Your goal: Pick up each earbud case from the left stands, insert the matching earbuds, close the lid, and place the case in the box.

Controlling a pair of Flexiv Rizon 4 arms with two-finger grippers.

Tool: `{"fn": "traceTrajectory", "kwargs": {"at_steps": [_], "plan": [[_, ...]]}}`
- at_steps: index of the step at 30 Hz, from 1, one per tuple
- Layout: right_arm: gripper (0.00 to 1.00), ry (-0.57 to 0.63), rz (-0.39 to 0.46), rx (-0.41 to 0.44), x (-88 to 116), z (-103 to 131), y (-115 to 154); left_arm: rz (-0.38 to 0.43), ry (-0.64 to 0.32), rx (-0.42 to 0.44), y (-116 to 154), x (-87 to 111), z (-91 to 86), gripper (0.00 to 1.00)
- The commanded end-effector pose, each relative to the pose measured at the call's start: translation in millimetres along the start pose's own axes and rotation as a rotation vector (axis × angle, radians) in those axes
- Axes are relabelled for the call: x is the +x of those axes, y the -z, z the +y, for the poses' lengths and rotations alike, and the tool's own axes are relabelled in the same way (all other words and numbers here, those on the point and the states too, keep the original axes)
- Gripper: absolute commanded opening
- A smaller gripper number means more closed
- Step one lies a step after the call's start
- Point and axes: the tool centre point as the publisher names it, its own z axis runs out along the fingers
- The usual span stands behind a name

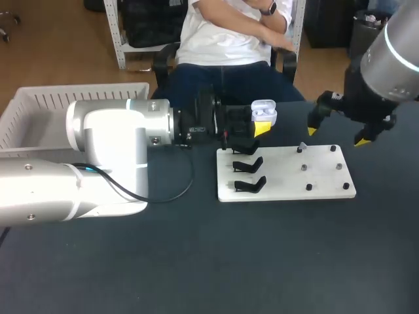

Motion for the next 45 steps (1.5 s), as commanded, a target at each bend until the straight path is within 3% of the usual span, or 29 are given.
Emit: {"fn": "traceTrajectory", "kwargs": {"at_steps": [1,12,23,25,29,33,34,35,36,40,45], "plan": [[1.0,0.02,-0.087,0.005,-3.2,5.5,-29.9,-0.005,-0.004,-0.008,-0.1,1.0,-1.7,0.0],[1.0,-0.014,-0.072,-0.036,-15.5,14.3,-78.3,-0.005,-0.004,-0.008,-0.1,1.0,-1.7,0.0],[1.0,-0.059,0.007,-0.033,-27.3,12.0,-124.2,-0.005,-0.004,-0.008,-0.1,1.0,-1.7,0.0],[0.91,-0.069,0.006,-0.049,-30.0,11.6,-125.8,-0.005,-0.004,-0.008,-0.1,1.0,-1.7,0.0],[0.92,-0.068,0.016,-0.043,-35.4,9.0,-131.4,-0.005,-0.004,-0.008,-0.1,1.0,-1.7,0.0],[0.77,-0.068,0.024,-0.046,-38.8,9.3,-134.3,-0.005,-0.004,-0.008,-0.1,1.0,-1.7,0.0],[0.72,-0.071,0.03,-0.047,-39.3,9.6,-135.0,-0.005,-0.004,-0.008,-0.1,1.0,-1.7,0.0],[0.6,-0.071,0.03,-0.047,-39.6,9.8,-135.6,-0.005,-0.004,-0.008,-0.1,1.0,-1.7,0.0],[0.57,-0.075,0.038,-0.05,-39.9,10.1,-136.3,-0.005,-0.004,-0.008,-0.1,1.0,-1.7,0.0],[0.6,-0.086,0.048,-0.062,-40.6,10.8,-138.1,-0.005,-0.004,-0.008,-0.1,1.0,-1.7,0.0],[0.49,-0.095,0.049,-0.061,-42.3,9.2,-139.6,-0.005,-0.004,-0.008,-0.1,1.0,-1.7,0.0]]}}
